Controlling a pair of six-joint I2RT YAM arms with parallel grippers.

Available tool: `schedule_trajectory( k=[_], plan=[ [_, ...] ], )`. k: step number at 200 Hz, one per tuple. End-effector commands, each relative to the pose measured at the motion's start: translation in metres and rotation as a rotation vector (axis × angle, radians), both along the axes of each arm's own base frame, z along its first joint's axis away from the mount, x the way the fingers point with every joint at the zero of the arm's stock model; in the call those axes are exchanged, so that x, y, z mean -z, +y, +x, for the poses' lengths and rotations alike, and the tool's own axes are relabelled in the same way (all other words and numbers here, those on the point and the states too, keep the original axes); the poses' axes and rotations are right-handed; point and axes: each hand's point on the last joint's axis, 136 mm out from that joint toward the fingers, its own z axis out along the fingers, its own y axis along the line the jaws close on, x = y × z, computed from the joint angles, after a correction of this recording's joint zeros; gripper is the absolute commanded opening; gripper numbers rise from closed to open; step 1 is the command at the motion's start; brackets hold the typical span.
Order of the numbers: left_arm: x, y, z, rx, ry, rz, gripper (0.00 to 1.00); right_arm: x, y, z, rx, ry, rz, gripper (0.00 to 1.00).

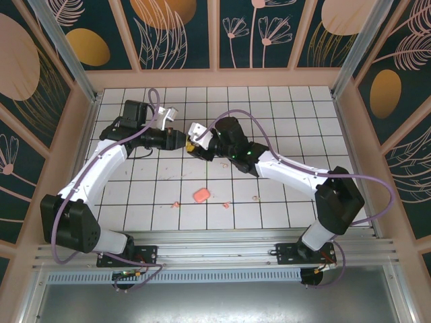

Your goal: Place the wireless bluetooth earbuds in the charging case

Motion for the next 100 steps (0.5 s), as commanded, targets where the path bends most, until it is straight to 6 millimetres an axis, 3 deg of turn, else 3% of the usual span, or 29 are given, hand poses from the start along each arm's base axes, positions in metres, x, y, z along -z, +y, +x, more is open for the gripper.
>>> schedule_trajectory(
  k=[1,21,73,76,100],
  plan=[
    [-0.007,0.0,0.002,0.025,-0.083,0.022,0.14,-0.038,0.001,-0.007,-0.016,-0.055,0.099,0.6],
    [-0.014,-0.001,0.002,0.058,-0.204,0.014,0.11,-0.046,-0.011,-0.017,-0.054,-0.004,0.148,0.7],
    [-0.061,-0.011,-0.034,0.247,-0.686,-0.141,0.07,-0.073,-0.065,-0.055,-0.261,0.081,0.284,0.72],
    [-0.054,-0.011,-0.037,0.253,-0.686,-0.137,0.07,-0.075,-0.068,-0.056,-0.268,0.088,0.292,0.71],
    [-0.054,-0.009,-0.046,0.297,-0.775,-0.112,0.06,-0.081,-0.076,-0.061,-0.34,0.131,0.26,0.66]
  ],
)
